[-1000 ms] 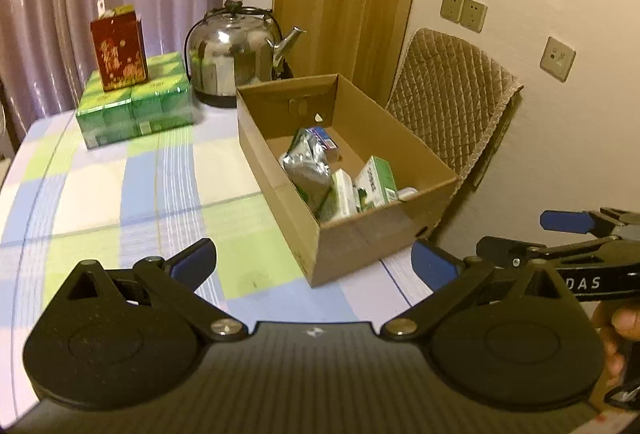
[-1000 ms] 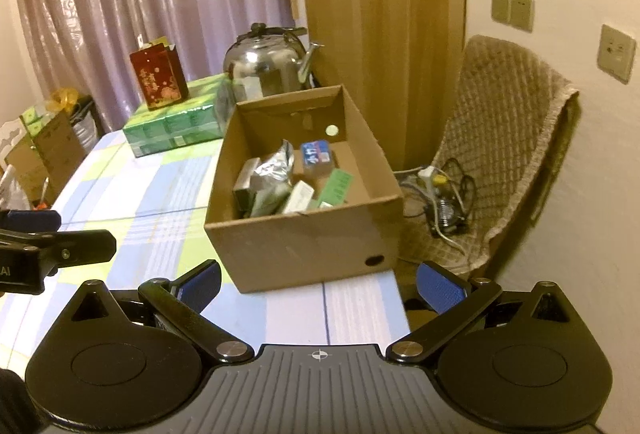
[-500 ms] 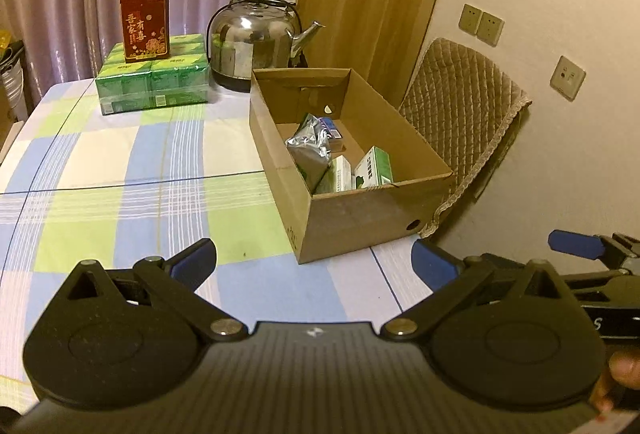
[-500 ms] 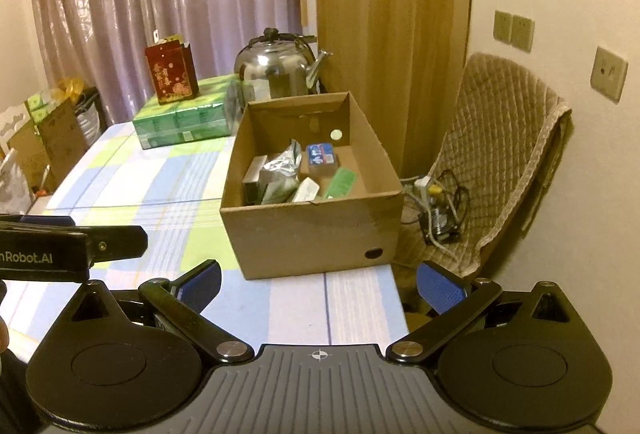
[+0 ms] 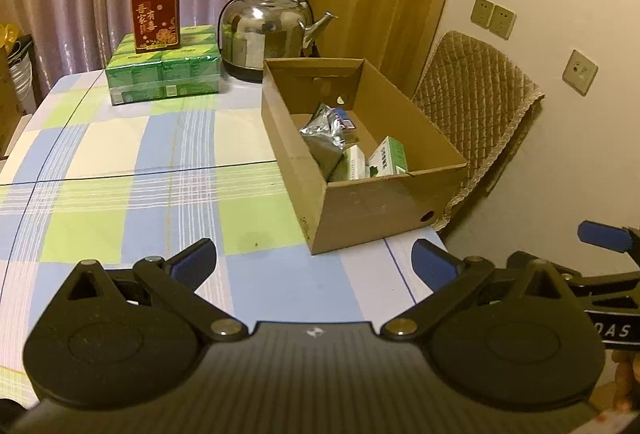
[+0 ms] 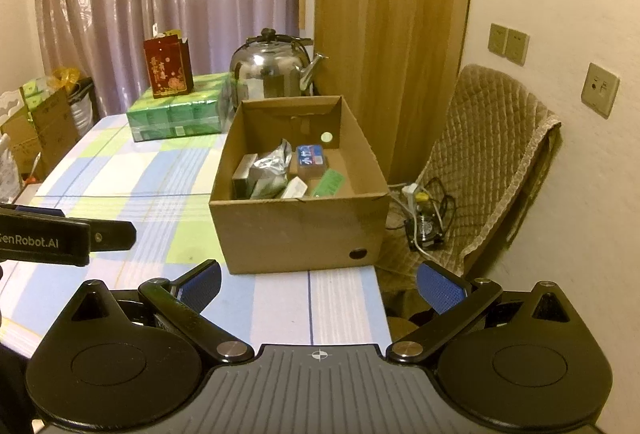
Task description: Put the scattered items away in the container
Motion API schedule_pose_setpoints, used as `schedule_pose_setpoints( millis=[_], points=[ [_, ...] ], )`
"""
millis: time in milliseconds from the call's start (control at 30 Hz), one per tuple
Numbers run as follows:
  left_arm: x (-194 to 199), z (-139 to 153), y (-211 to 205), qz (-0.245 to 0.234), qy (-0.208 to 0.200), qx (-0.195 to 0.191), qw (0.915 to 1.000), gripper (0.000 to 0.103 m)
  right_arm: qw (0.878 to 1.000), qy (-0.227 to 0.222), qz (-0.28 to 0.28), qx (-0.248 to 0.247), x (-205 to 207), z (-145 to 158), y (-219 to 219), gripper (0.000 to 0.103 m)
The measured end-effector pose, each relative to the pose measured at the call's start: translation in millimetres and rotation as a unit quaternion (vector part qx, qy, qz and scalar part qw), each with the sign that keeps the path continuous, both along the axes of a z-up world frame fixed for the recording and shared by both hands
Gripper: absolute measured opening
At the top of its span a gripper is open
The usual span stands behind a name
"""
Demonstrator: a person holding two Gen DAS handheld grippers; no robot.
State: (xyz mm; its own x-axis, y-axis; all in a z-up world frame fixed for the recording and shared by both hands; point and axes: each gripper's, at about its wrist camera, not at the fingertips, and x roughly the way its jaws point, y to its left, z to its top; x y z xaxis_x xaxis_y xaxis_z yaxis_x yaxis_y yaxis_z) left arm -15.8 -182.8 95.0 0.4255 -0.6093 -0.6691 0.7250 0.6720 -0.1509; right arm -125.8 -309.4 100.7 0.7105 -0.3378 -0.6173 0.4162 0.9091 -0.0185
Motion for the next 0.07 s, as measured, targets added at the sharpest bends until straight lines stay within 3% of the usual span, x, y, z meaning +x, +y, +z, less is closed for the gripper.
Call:
schedule_pose_setpoints(
  millis=[67],
  points=[
    [0.8,-0.9,2.2,0.004,0.0,-0.003,1.0,0.102,1.0,0.0,-0.001,0.001,-0.7,-0.4,-0.5,0.101]
  ],
)
